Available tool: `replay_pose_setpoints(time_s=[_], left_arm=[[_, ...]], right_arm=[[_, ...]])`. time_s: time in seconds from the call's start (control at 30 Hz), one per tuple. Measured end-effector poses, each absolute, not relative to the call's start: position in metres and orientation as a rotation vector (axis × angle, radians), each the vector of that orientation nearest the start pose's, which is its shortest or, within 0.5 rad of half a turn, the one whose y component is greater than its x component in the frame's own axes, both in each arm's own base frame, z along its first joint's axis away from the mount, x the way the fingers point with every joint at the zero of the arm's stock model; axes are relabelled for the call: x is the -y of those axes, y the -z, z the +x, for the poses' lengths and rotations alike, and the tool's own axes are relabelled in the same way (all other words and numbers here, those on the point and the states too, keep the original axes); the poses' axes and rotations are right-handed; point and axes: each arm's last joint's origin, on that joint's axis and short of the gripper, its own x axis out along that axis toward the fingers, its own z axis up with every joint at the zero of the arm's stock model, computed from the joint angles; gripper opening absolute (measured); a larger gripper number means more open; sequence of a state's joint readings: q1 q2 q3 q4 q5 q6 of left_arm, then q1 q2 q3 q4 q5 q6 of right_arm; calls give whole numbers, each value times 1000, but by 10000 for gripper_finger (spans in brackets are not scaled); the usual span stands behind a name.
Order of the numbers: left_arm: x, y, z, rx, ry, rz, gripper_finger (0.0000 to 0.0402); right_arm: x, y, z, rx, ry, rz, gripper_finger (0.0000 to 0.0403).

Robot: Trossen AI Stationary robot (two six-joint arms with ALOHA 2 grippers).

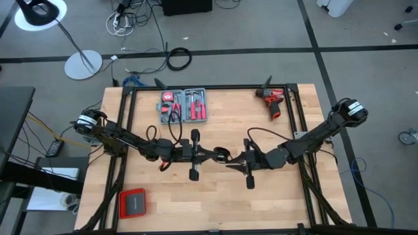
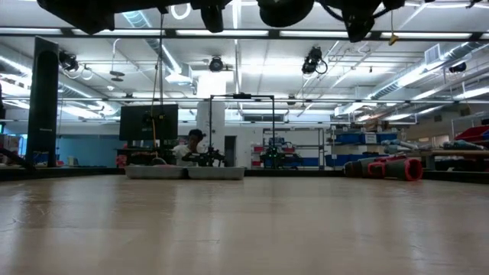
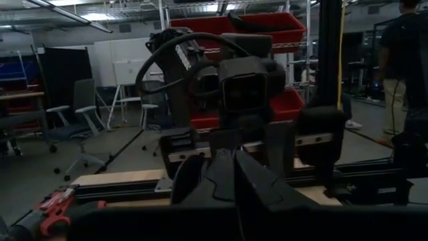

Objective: Coil cords

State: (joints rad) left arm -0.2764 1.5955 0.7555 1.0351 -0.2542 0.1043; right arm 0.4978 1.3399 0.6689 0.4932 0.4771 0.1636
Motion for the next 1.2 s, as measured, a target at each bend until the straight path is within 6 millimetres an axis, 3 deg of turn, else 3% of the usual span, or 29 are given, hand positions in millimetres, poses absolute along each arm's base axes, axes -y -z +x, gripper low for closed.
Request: replay_pose_setpoints(time_s=[0.33,0.47,0.87,1.1,1.2], left_arm=[[84,-248,317,236,46,81,1],[84,-250,317,249,53,89,1],[85,-245,318,217,68,106,1],[84,-245,318,218,46,124,1],[84,-245,318,214,42,127,1]], right_arm=[[-124,-248,254,-68,-38,64,52],[-129,-257,252,16,-60,-16,47],[-130,-277,248,198,15,-112,38],[-135,-278,243,192,76,-154,30],[-139,-277,237,158,202,-129,25]])
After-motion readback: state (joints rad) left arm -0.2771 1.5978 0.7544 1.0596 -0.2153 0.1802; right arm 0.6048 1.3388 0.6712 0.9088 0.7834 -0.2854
